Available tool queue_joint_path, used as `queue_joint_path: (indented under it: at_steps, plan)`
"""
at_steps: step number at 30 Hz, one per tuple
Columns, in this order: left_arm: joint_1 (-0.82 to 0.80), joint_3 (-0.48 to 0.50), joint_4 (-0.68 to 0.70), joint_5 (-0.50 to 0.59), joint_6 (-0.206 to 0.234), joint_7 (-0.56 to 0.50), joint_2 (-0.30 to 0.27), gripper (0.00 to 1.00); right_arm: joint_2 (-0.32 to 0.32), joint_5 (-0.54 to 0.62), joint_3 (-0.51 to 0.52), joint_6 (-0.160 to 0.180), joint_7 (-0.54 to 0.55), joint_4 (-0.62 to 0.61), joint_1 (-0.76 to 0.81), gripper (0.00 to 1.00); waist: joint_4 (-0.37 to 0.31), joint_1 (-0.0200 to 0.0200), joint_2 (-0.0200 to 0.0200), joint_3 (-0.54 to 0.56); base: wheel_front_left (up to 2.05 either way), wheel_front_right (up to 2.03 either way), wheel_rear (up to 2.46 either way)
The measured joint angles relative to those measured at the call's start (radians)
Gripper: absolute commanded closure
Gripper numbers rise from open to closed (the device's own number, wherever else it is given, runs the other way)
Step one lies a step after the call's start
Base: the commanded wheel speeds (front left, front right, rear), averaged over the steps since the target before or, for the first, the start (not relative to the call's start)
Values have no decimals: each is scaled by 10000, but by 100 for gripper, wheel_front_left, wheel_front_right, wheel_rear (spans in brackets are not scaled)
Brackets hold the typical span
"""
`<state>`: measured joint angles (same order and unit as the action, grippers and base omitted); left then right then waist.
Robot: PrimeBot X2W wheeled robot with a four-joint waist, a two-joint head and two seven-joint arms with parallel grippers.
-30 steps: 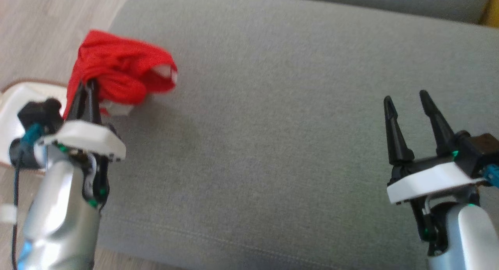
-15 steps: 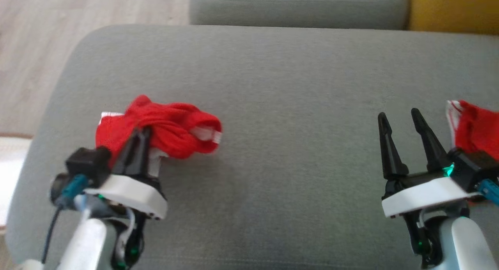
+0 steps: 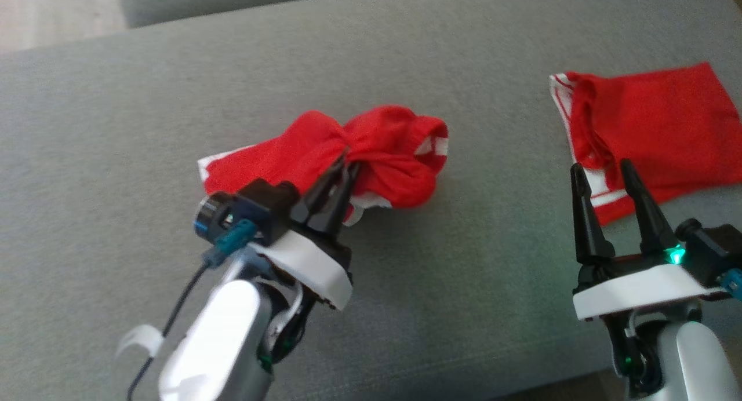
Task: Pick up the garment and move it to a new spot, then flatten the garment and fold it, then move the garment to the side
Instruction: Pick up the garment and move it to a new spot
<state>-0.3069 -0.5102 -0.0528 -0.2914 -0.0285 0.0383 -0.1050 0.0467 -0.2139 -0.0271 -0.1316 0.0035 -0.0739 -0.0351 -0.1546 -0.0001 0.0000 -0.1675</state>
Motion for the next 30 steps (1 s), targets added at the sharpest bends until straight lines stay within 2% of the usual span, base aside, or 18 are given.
queue_joint_path:
  at_steps: [7, 13, 14, 15, 21, 30]
  plan:
    - [6, -725, -1626, -21, -334, -458, 119, 100, 0, -148, -25, 0, -182, 182, -3, 0, -647, 1, 0, -530, 0, 0, 0]
    - [505, -1394, -2376, -270, -612, -721, 142, 98, -2, -148, 6, 0, -184, 334, -7, 0, -422, 1, 0, -509, 0, 0, 0]
    - [576, -1465, -2452, -268, -612, -717, 136, 46, -2, -148, 6, 0, -184, 366, -7, 0, -347, 1, 0, -485, 0, 0, 0]
    - [613, -1534, -2518, -268, -614, -706, 132, 0, -2, -148, 4, 0, -182, 407, -7, 0, -267, 1, 0, -455, 0, 0, 0]
    - [619, -1484, -2293, -251, -487, 341, 125, 0, -2, -146, 27, 0, -178, 518, -6, 0, 269, 1, 0, -172, 0, 0, 0]
    - [818, -132, -1388, -155, 420, 1831, -389, 0, -2, -132, 148, 0, -33, 518, 7, 0, 1114, 1, 0, 289, 0, 0, 0]
